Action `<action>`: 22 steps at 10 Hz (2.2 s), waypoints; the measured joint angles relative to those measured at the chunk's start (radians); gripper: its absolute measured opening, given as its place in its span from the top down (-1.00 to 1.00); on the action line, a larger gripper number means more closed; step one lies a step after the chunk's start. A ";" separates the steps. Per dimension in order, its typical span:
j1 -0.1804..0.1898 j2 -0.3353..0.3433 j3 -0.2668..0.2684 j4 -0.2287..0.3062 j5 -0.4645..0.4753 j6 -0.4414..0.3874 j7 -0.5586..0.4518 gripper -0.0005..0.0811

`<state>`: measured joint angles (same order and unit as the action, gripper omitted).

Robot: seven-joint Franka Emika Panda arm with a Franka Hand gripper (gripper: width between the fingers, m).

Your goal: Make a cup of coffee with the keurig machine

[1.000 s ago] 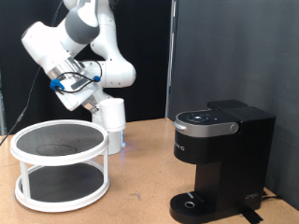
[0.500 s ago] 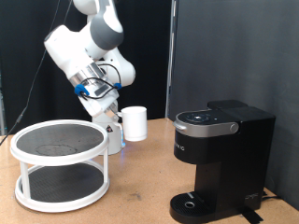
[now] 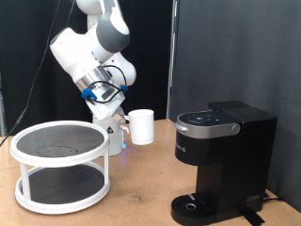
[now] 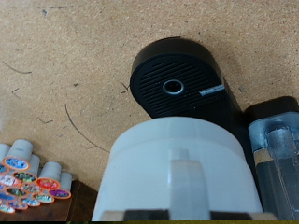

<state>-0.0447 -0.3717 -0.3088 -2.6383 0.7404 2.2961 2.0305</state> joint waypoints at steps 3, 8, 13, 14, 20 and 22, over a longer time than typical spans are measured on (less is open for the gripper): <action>0.001 0.076 0.032 0.005 -0.004 0.058 0.018 0.98; 0.034 0.246 0.074 0.025 0.075 0.192 -0.039 0.98; 0.065 0.349 0.117 0.073 0.265 0.229 -0.197 0.98; 0.076 0.364 0.135 0.077 0.281 0.246 -0.201 0.98; 0.101 0.430 0.218 0.089 0.403 0.305 -0.255 0.98; 0.102 0.444 0.238 0.097 0.451 0.318 -0.280 0.98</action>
<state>0.0570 0.0728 -0.0710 -2.5408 1.1911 2.6138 1.7508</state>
